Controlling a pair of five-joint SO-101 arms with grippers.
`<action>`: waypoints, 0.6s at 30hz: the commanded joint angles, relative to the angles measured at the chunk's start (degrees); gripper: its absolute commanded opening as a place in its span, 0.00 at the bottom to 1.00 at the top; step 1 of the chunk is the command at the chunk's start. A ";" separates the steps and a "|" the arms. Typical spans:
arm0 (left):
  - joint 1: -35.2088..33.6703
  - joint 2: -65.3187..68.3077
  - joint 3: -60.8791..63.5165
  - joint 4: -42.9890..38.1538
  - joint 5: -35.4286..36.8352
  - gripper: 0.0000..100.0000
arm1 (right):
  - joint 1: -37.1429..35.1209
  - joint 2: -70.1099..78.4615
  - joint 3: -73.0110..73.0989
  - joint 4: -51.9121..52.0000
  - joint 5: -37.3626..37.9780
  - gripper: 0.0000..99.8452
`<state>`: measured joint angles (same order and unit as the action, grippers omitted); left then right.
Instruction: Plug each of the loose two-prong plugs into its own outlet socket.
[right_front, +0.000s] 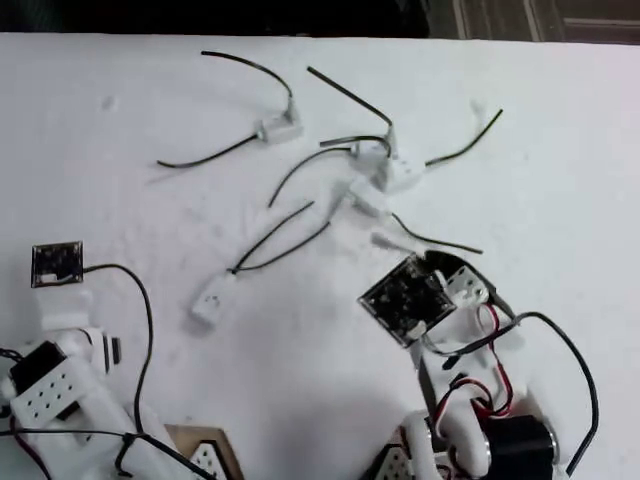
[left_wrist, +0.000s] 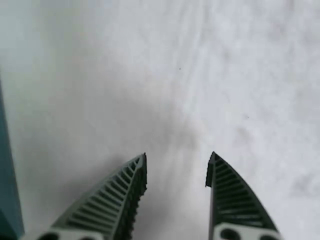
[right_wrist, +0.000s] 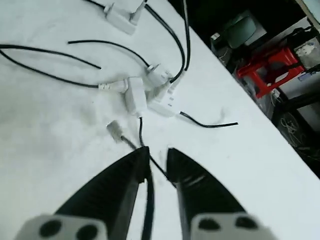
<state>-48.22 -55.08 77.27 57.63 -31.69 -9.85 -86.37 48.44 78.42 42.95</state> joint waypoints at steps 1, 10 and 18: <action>0.66 -0.84 0.00 -1.14 -0.44 0.20 | -3.65 2.07 -2.46 4.09 -3.08 0.25; 0.66 -0.84 0.00 -1.14 -0.44 0.20 | -7.52 8.66 -6.07 5.49 -11.08 0.32; 0.66 -0.84 0.00 -1.14 -0.44 0.20 | -4.53 25.10 3.25 6.02 -11.25 0.18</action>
<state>-48.22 -55.08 77.27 57.27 -31.69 -14.68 -67.65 49.23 84.84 32.31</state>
